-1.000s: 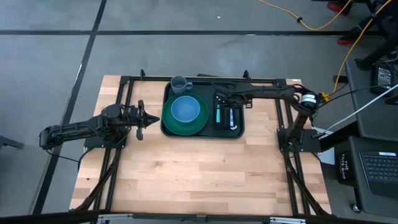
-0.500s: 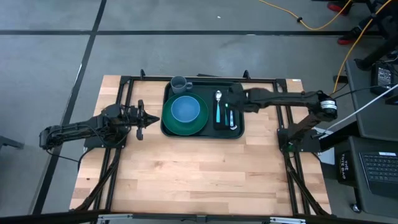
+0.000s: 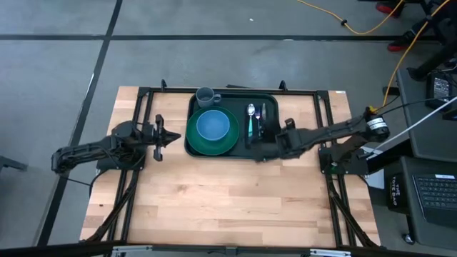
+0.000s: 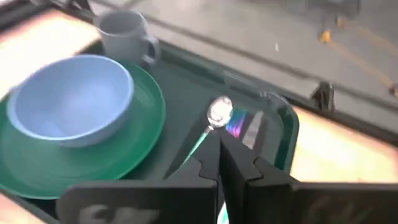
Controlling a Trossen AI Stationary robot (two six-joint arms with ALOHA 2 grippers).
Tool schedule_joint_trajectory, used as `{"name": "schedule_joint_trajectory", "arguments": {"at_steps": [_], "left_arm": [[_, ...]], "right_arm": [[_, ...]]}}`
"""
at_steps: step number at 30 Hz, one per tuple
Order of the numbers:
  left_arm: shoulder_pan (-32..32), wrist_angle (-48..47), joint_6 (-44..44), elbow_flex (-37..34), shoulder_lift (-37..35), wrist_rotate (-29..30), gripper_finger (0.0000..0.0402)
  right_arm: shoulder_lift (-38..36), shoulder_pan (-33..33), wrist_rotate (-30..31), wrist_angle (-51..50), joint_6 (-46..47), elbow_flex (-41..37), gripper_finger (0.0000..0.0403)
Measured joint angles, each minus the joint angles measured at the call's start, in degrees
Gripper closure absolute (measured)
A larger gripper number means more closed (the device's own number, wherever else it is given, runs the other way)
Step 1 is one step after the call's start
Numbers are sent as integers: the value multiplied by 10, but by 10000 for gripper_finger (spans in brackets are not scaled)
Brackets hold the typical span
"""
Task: Set up tray
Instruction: Return to Home Position
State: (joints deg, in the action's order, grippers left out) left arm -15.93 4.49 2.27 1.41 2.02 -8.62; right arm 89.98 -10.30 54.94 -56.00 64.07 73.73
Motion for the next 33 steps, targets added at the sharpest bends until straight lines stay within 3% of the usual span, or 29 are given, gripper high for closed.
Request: {"name": "schedule_joint_trajectory", "arguments": {"at_steps": [4, 13, 16, 21, 29, 33], "left_arm": [[6, 9, -5, -9, -19, 6, 400], [10, 13, -9, -9, -20, 41, 399], [10, 13, -10, -9, -20, 40, 400], [10, 13, -11, -9, -20, 40, 399], [10, 12, -11, -9, -20, 41, 399], [10, 4, -11, -9, -20, 41, 400]], "right_arm": [[16, -56, 54, 24, 41, -30, 394], [17, -117, 37, 223, 44, -197, 397], [14, -120, -5, 296, -21, -234, 399], [-14, -114, -79, 483, -226, -289, 399], [-80, -40, -217, 834, -470, -446, 400], [-108, -5, -261, 939, -560, -496, 400]]}}
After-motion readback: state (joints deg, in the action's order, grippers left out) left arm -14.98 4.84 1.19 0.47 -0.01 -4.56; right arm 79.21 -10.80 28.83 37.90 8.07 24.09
